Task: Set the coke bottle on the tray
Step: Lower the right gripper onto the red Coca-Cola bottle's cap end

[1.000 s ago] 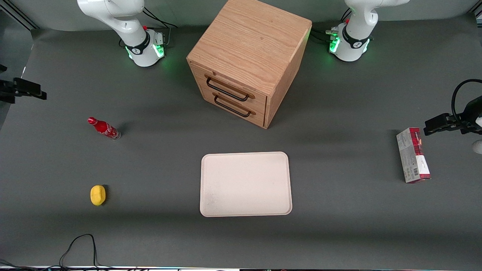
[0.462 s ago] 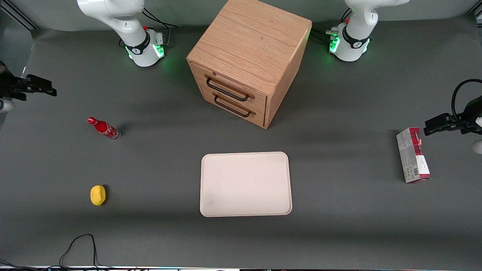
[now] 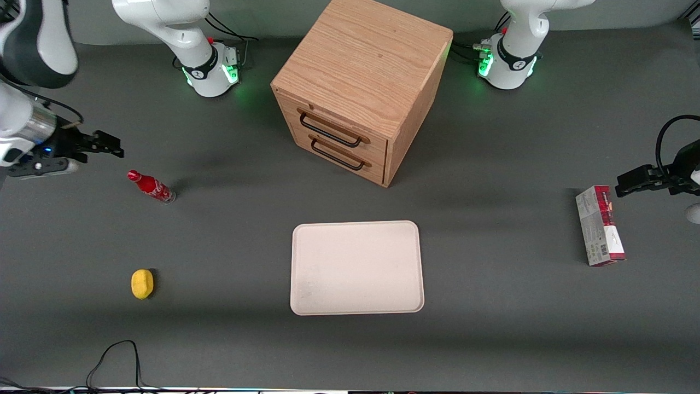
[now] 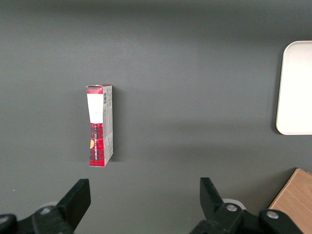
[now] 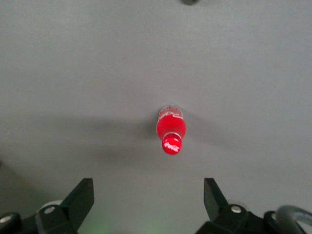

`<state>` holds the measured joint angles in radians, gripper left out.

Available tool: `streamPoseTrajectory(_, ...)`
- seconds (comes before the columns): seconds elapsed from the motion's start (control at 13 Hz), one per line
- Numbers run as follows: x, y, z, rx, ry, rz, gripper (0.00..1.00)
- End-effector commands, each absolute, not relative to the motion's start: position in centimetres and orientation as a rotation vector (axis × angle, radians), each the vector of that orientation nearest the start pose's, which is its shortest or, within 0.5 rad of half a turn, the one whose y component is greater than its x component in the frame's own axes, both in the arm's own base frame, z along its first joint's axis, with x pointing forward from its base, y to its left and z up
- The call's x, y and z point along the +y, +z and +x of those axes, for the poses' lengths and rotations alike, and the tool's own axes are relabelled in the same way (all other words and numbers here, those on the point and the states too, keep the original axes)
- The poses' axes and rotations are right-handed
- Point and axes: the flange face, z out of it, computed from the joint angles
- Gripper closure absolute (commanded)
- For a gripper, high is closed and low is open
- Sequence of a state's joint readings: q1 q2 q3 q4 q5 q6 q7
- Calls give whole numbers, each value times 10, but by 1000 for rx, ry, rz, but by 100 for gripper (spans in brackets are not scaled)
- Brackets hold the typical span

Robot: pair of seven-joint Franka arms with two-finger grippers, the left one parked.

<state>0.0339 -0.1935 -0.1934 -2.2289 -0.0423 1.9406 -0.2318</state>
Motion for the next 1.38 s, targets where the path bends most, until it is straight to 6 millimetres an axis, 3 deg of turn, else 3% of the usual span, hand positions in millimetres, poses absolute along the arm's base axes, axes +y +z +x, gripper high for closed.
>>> streamPoseTrajectory(0.0, -78, 415, 457, -208, 96, -3132, 0)
streamPoseTrajectory(0.31, -99, 372, 454, -216, 75, -3129, 0)
streamPoseTrajectory(0.69, -100, 339, 446, -217, 47, -3136, 0)
streamPoseTrajectory(1.31, -108, 328, 445, -189, 55, -3139, 1)
